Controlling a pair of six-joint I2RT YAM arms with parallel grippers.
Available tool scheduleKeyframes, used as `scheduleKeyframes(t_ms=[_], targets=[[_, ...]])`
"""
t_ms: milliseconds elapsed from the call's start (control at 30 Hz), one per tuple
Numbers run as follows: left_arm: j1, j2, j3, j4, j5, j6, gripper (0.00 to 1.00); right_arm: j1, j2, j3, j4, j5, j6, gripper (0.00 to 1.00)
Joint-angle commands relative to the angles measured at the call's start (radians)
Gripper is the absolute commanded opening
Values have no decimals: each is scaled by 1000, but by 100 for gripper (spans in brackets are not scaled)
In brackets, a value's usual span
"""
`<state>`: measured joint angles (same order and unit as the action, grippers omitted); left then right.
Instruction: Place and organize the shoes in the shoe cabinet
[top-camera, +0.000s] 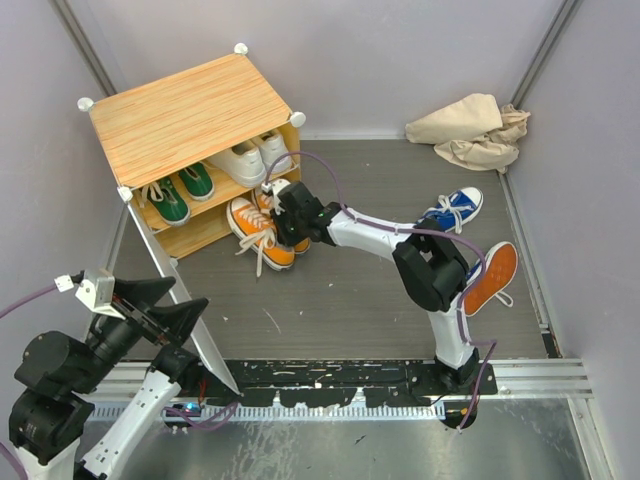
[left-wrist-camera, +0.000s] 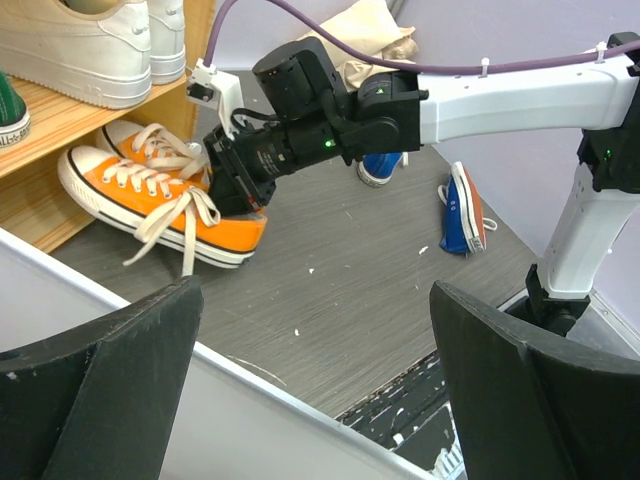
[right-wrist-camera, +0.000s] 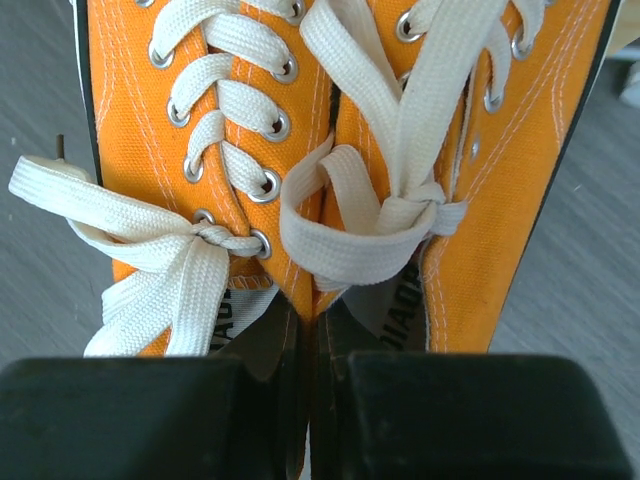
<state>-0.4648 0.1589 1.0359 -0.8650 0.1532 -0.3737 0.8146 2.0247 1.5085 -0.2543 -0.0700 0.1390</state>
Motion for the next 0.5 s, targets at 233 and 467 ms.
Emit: scheduleKeyframes(t_ms=[233,467], targets=[[-1,64,-28,-97,36,1,98,-42,83,150,470,136,33,1],[0,71,-39,-87,35,1,98,-58,149,190,577,138,37,2]])
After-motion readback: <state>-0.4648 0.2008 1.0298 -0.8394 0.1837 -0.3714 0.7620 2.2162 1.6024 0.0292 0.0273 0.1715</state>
